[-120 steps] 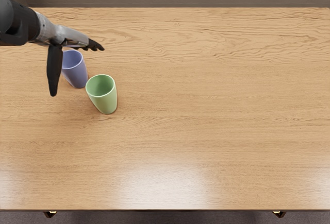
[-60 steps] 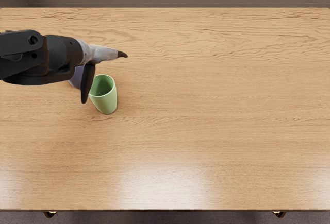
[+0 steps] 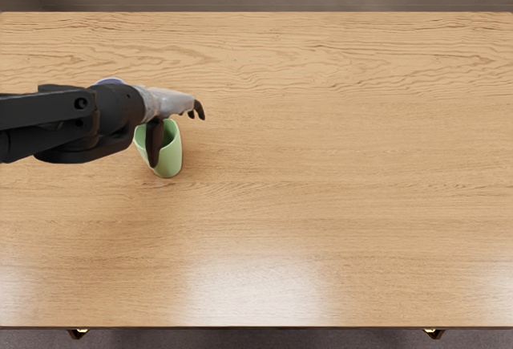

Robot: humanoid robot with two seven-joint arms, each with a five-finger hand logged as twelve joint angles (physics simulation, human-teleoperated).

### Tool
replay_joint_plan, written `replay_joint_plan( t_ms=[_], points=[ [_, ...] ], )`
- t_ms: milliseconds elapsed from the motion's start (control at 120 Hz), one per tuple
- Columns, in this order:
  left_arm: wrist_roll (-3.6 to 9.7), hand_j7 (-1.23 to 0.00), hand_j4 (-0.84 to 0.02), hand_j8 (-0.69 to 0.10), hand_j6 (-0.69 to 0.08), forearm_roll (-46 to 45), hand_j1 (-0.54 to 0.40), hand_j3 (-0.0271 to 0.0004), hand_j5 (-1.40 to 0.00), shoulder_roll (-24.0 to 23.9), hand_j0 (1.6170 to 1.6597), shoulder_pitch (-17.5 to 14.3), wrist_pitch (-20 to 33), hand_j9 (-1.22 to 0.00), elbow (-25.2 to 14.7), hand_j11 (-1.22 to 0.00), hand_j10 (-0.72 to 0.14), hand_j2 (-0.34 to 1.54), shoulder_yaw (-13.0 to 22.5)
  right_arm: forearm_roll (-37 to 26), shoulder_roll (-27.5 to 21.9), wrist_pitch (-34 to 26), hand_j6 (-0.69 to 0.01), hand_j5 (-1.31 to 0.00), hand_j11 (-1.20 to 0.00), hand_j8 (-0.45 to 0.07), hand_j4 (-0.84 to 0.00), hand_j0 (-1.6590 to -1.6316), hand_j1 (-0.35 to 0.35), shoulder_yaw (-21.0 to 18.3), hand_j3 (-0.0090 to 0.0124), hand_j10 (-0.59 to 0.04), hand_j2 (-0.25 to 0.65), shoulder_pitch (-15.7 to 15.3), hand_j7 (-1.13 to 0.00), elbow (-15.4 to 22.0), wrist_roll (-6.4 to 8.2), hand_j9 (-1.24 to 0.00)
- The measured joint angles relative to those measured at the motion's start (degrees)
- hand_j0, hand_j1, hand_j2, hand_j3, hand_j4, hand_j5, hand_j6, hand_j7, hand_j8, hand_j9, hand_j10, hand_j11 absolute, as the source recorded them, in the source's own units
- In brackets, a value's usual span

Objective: Pick up cup and place in cup with left hand

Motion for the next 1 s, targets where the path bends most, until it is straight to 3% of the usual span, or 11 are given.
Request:
replay_joint_plan(
  t_ms=[375,567,758,1000],
  points=[
    [0.00,-0.31,-0.241,-0.241,-0.241,0.11,0.063,0.0000,-0.31,0.18,1.6581,1.55,0.10,-0.31,2.64,-0.31,-0.240,0.05,0.02,0.00,0.00,0.00,-0.024,-0.03,-0.03,-0.024,-0.024,-1.6581,-0.320,0.00,0.0000,-0.024,-0.005,0.05,-0.03,-0.09,0.00,-0.03],
    [0.03,-0.31,-0.229,-0.232,-0.231,0.18,-0.103,0.0000,-0.31,0.15,1.6579,2.94,0.08,-0.31,3.03,-0.31,-0.231,0.15,-0.13,0.00,0.00,0.00,-0.024,-0.03,-0.03,-0.024,-0.024,-1.6581,-0.320,0.00,0.0000,-0.024,-0.005,0.08,-0.03,-0.09,0.00,-0.03],
    [0.01,-0.31,-0.247,-0.250,-0.249,0.22,0.004,0.0000,-0.31,0.09,1.6580,3.56,0.57,-0.31,3.11,-0.31,-0.250,0.07,-0.29,0.00,0.00,0.00,-0.024,-0.03,-0.03,-0.024,-0.024,-1.6581,-0.320,0.00,0.0000,-0.024,-0.005,0.08,-0.03,-0.10,0.00,-0.03],
    [0.00,-0.38,-0.298,-0.300,-0.300,-0.23,-0.017,0.0000,-0.38,0.17,1.6580,3.60,1.36,-0.37,2.88,-0.37,-0.300,0.07,-1.00,0.00,0.00,0.00,-0.024,-0.03,-0.03,-0.024,-0.024,-1.6581,-0.320,0.00,0.0000,-0.024,-0.005,0.08,-0.03,-0.10,0.00,-0.03]
  ],
)
